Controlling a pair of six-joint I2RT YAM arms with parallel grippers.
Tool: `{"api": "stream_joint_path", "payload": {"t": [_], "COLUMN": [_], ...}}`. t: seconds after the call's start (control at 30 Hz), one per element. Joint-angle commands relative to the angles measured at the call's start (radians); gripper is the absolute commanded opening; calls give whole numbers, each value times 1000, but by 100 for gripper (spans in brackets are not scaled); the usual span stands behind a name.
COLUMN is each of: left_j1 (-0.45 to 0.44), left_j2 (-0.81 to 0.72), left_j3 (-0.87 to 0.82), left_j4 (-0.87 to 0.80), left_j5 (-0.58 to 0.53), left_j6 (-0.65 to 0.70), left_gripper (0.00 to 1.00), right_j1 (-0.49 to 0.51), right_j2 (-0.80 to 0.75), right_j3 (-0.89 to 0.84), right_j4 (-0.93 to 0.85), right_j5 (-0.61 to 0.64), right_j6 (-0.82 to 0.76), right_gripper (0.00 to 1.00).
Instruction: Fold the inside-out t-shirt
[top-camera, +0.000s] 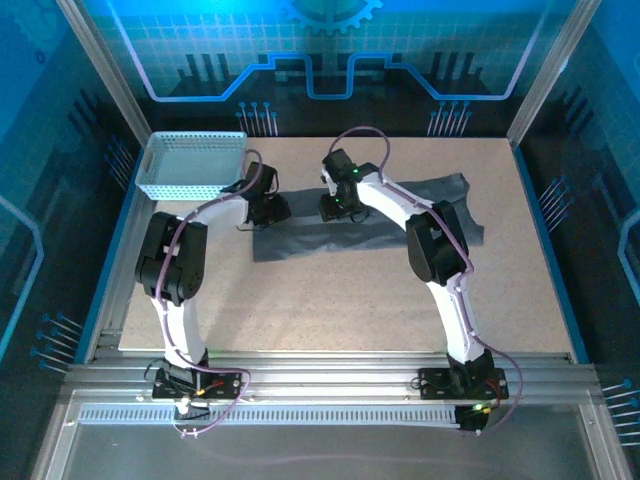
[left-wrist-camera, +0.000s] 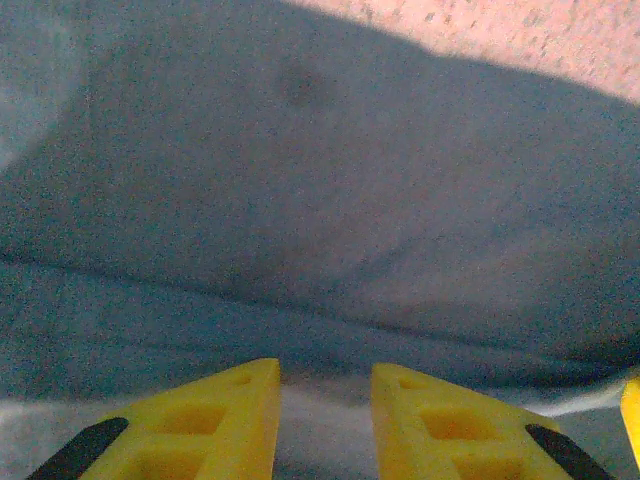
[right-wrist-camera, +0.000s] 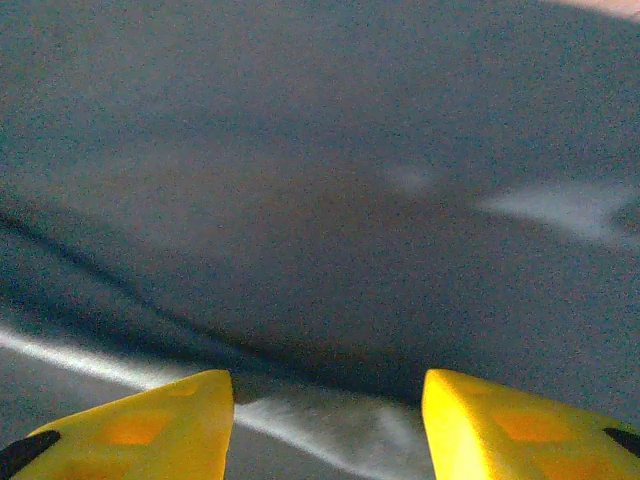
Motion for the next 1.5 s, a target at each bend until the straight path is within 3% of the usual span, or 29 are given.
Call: {"api": "stream_joint_path", "payload": {"t": [0.0, 0.2, 0.53, 0.73, 0.87, 1.13, 1.3, 1.47], "left_j1": [17, 59, 77, 76, 76, 76, 74, 46], "left_j2": [59, 108, 138, 135, 129, 132, 113, 47], "left_j3": [57, 89, 102, 91, 73, 54, 54, 75], "left_j4": [-26, -79, -97, -99, -92, -78, -80, -127], "left_j5": [20, -18, -36, -41, -46, -42, -23, -4], "left_j6": [27, 14, 16, 15, 15, 17, 27, 49], "left_gripper": [31, 33, 35, 36, 37, 38, 41, 53], "right_j1": [-32, -63, -29, -107, -182, -267, -272, -366], "right_j2": [48, -26, -264, -178, -93, -125, -206, -345], "right_j3": [57, 21, -313, -321, -240, -269, -276, -344], "right_j4": [-36, -21, 137, 142, 66, 97, 99, 92], "right_j5": [20, 9, -105, -73, -31, -33, -68, -95], "right_j6": [8, -6, 3, 65, 104, 123, 68, 41], "right_gripper": [53, 53, 55, 55, 54, 55, 63, 74]}}
